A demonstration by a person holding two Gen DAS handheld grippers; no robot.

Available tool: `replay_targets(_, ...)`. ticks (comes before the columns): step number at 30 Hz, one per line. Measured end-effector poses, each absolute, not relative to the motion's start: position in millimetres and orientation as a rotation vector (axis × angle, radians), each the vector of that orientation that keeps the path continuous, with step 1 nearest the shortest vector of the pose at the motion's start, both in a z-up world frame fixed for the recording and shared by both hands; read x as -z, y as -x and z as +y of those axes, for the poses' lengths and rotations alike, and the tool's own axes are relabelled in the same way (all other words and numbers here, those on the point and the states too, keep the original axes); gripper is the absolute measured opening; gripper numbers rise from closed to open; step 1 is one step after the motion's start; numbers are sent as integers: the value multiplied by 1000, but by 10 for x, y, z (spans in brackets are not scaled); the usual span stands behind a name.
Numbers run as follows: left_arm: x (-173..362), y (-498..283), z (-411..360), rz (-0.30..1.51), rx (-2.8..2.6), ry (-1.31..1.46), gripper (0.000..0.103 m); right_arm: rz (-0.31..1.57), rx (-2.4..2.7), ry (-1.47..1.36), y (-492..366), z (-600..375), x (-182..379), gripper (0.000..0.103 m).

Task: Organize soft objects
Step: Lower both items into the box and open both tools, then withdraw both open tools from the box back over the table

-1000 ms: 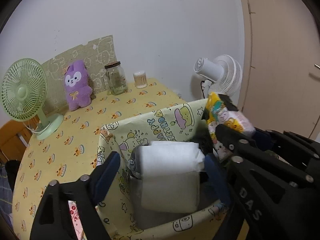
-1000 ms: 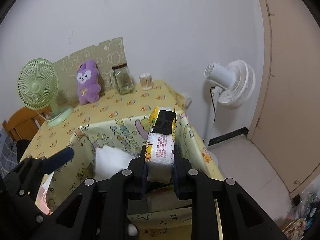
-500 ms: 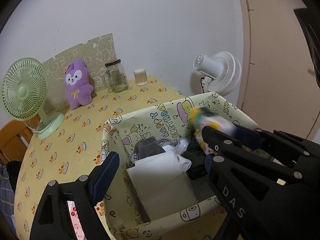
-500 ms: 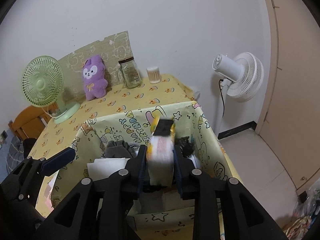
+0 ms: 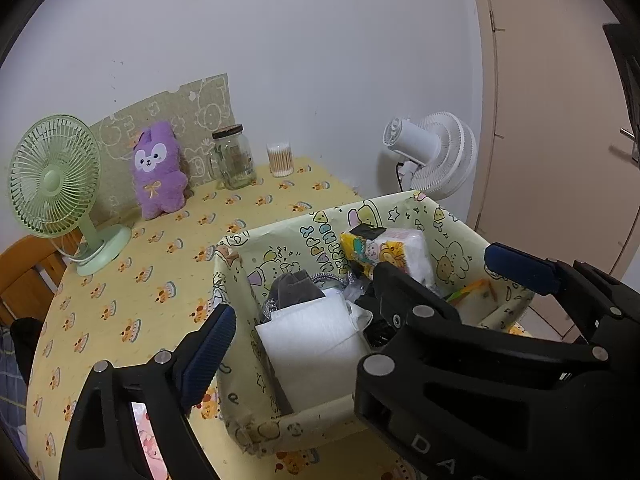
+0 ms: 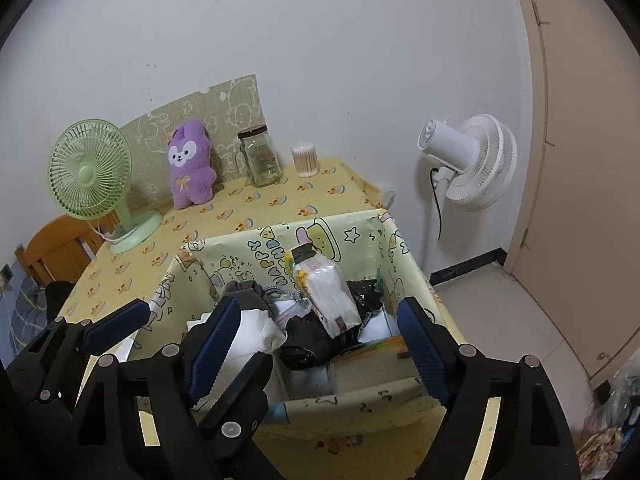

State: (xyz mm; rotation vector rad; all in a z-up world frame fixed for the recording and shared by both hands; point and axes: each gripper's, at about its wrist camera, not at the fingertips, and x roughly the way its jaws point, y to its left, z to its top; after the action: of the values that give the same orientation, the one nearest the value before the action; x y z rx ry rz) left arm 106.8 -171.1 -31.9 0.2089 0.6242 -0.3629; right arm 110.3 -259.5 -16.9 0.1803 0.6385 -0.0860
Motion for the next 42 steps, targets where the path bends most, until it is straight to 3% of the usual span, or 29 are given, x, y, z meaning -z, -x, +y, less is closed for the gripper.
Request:
replay_targets(21, 102, -820, -1393, 558, 345, -165, 95, 579, 118, -135, -817, -2316, -114, 94)
replay_targets(38, 63, -608, -924, 528, 288, -132, 95, 553, 78, -99, -667, -1855, -209, 95)
replay_targets(42, 71, -557, -809, 523, 275, -126, 95, 546, 69, -91, -631, -1728, -207, 100)
